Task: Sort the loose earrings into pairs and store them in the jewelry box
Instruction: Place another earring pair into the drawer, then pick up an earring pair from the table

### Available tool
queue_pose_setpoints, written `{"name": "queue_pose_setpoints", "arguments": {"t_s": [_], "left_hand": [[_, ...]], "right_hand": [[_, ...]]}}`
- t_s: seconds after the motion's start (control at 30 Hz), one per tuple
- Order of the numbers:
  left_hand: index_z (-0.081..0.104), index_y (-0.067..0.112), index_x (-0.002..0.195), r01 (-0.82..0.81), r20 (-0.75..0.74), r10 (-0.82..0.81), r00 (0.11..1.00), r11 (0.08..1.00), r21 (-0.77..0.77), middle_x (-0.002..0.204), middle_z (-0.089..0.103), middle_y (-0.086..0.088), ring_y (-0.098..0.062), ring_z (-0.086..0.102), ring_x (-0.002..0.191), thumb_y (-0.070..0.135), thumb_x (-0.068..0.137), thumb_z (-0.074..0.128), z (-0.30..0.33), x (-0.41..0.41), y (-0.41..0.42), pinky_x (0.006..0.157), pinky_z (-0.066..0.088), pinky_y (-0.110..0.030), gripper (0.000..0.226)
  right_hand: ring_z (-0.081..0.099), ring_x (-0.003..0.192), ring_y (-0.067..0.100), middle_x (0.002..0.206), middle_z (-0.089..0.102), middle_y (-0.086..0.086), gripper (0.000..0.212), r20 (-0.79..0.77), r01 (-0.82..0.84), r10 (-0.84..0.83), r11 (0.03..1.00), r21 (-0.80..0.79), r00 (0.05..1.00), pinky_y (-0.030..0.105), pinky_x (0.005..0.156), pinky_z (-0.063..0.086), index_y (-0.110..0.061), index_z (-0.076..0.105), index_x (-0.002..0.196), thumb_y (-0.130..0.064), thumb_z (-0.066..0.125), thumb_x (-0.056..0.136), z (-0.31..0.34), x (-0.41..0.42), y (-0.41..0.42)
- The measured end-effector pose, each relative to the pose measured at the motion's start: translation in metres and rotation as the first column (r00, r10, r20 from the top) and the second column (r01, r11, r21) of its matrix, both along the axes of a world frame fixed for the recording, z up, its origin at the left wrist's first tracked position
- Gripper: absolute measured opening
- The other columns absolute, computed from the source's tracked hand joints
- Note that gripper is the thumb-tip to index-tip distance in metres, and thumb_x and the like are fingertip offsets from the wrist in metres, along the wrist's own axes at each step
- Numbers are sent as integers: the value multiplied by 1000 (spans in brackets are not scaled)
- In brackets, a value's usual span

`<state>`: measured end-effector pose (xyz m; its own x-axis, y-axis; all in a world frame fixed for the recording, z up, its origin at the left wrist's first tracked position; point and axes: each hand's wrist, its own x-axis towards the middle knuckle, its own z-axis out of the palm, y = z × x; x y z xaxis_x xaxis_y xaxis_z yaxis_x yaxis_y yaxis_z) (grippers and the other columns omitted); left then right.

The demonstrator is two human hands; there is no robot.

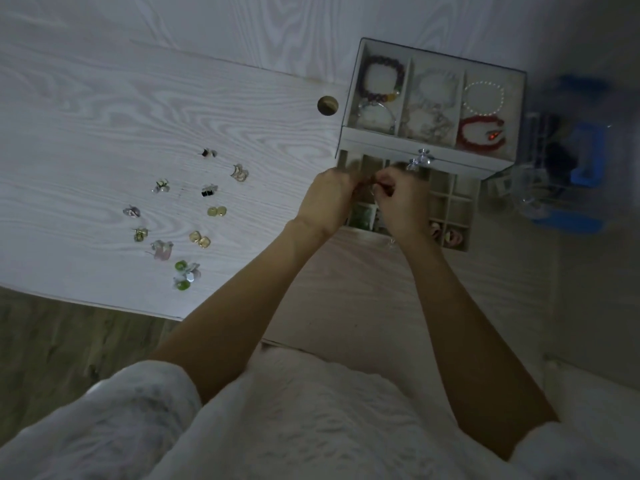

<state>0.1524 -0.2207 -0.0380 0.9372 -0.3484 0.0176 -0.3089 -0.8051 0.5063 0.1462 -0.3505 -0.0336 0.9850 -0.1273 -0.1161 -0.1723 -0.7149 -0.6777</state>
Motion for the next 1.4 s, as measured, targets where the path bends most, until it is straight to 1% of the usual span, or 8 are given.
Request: {"name": "queue_pose_setpoints", "arguments": {"t_s": [0.13, 0.4, 0.6, 0.83, 1.1, 1.2, 1.3, 1.4], "left_hand": [[70, 13, 95, -12, 84, 24, 996, 990, -143, 78, 71, -10, -29, 63, 68, 9, 81, 60, 6, -11, 6, 58, 48, -33, 18], [68, 12, 100, -167, 234, 248, 940, 933, -319, 78, 69, 0, -13, 61, 63, 17, 93, 53, 17, -69, 80, 55, 51, -30, 18], [65, 13, 104, -508, 109, 506, 856, 861, -14, 94, 68, -5, -26, 60, 85, 16, 85, 59, 3, -89, 166, 68, 47, -34, 20], [69, 8, 102, -551, -99, 563, 821, 825, 123, 102, 66, -17, -35, 56, 95, 13, 85, 57, -4, -69, 181, 79, 43, -38, 22], [65, 10, 93, -550, -239, 554, 798, 830, 88, 95, 63, -14, -32, 60, 84, 16, 83, 62, -10, -62, 191, 73, 46, -36, 13], [61, 7, 95, -515, -272, 527, 805, 849, 122, 98, 59, -16, -33, 59, 86, 15, 83, 63, -11, -58, 195, 76, 45, -38, 15], [58, 3, 98, -452, -258, 485, 836, 874, 179, 101, 58, -18, -33, 53, 95, 14, 84, 62, -8, -56, 194, 76, 41, -38, 18], [58, 4, 97, -421, -194, 448, 873, 892, 165, 96, 63, -15, -31, 56, 91, 14, 86, 61, -2, -60, 183, 72, 43, -37, 16]], "right_hand": [[65, 93, 23, 103, 70, 12, 21, 26, -13, 15, 997, -73, 1000, 29, 85, 52, -5, 66, 106, -6, 59, 87, 2, -1, 4], [62, 71, 17, 86, 69, 4, 15, 309, -152, 152, 988, -22, 939, 30, 61, 50, -10, 67, 96, -10, 53, 89, 27, -41, 53], [60, 94, 24, 101, 66, 7, 19, 127, -490, 498, 867, -90, 858, 38, 69, 54, -10, 66, 105, -10, 55, 89, 2, -46, 129], [50, 110, 26, 117, 56, 8, 26, -32, -622, 630, 757, -202, 776, 34, 79, 45, -12, 61, 111, -18, 61, 86, -23, -15, 184], [58, 85, 26, 95, 61, 8, 9, -32, -579, 585, 792, -194, 811, 30, 61, 41, -11, 62, 94, -13, 58, 86, -22, -21, 196], [58, 83, 25, 94, 61, 9, 8, -46, -616, 649, 694, -373, 759, 31, 55, 39, -8, 61, 95, -10, 55, 89, -21, -26, 191], [56, 52, 14, 64, 60, 1, 17, -116, -593, 667, 553, -584, 736, 21, 39, 24, -13, 60, 67, -12, 77, 68, -14, -37, 177], [45, 38, 13, 49, 51, 1, 28, -22, -561, 662, 616, -552, 749, 17, 32, 14, -12, 54, 54, -6, 81, 59, -9, -47, 155]]}}
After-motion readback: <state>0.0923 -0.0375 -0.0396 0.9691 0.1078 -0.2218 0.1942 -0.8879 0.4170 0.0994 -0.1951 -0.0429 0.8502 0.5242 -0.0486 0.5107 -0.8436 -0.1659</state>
